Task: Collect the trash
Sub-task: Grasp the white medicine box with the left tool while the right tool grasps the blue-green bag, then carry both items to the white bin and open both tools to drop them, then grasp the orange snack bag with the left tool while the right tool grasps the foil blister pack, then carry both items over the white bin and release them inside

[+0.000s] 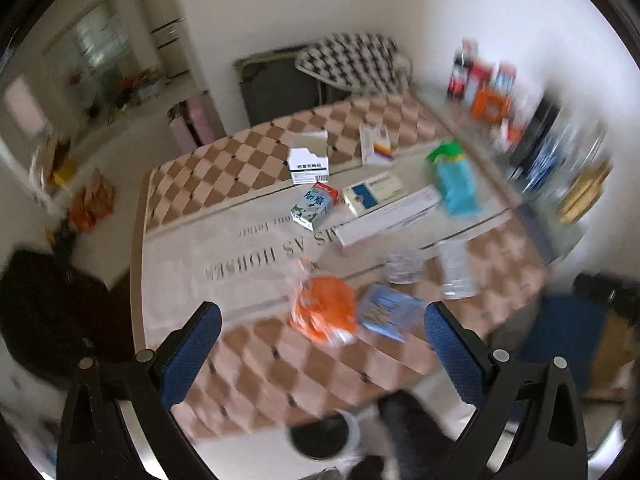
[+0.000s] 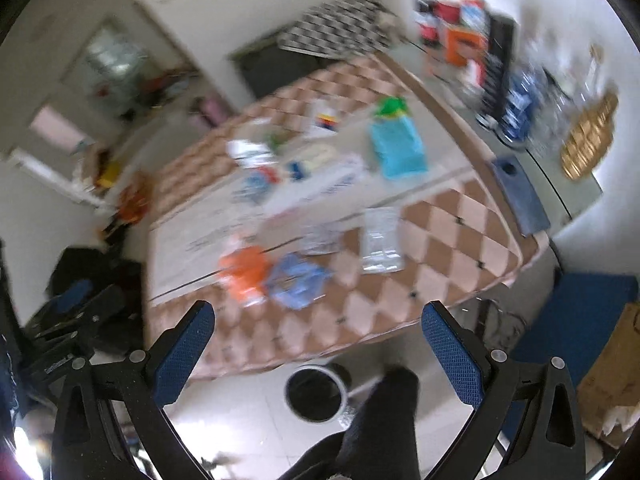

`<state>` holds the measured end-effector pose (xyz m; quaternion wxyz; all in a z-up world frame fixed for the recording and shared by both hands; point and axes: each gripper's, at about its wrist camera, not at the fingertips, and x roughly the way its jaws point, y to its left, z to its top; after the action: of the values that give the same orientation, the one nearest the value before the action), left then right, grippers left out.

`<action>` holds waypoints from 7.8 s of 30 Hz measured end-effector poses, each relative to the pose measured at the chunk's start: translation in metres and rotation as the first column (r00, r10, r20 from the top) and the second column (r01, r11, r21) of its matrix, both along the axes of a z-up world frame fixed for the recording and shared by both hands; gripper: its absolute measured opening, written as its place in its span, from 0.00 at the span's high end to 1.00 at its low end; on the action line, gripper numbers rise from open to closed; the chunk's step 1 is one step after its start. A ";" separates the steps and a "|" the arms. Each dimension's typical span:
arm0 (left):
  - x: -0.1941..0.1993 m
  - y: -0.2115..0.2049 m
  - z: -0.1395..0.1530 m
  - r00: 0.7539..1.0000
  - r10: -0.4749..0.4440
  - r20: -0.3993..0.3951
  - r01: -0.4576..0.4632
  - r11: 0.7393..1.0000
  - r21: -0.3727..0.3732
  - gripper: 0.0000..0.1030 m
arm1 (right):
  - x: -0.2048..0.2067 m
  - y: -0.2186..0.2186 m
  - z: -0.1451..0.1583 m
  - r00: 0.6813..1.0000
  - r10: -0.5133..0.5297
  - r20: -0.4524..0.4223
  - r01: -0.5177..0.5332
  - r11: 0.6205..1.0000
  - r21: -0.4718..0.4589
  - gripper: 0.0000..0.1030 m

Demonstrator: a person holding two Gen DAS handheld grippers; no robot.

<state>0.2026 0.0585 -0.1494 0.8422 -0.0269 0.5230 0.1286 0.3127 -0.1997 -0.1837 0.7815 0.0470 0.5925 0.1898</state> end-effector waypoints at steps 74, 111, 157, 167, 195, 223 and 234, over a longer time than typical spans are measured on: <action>-0.074 0.065 -0.028 0.977 0.215 -0.007 -0.214 0.965 -0.150 0.67 | -0.033 0.085 -0.073 0.997 0.061 -0.047 -0.062 0.998 -0.009 0.37; -0.317 0.103 -0.596 0.709 0.326 -0.625 -0.612 0.725 -0.316 0.06 | -0.323 0.165 -0.628 0.757 0.276 -0.593 -0.431 0.892 -0.135 0.00; -0.268 0.081 -0.160 0.885 0.424 -0.190 -0.459 0.863 -0.210 0.06 | -0.253 0.123 -0.110 0.974 0.173 -0.143 -0.196 0.968 -0.159 0.00; -0.073 0.089 -0.154 0.923 0.369 -0.109 -0.384 0.904 -0.188 0.07 | -0.040 0.052 -0.111 0.994 -0.080 -0.073 0.062 0.974 -0.218 0.00; 0.039 0.062 -0.177 0.923 0.330 -0.195 -0.339 0.941 -0.009 0.93 | 0.101 0.080 -0.179 0.985 0.051 -0.163 -0.091 0.965 -0.247 0.36; -0.280 0.060 -0.199 0.924 0.339 -0.174 -0.365 0.919 -0.149 0.94 | -0.287 0.101 -0.179 0.960 0.212 -0.180 -0.232 0.968 -0.099 0.36; -0.315 0.089 -0.459 0.813 0.357 -0.460 -0.538 0.762 -0.361 0.90 | -0.332 0.115 -0.426 0.902 0.185 -0.391 -0.260 0.954 -0.148 0.35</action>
<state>-0.1120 0.1474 -0.6087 0.6403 -0.3343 0.6620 0.2000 -0.0198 -0.0842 -0.6093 0.6286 -0.0632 0.7471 0.2065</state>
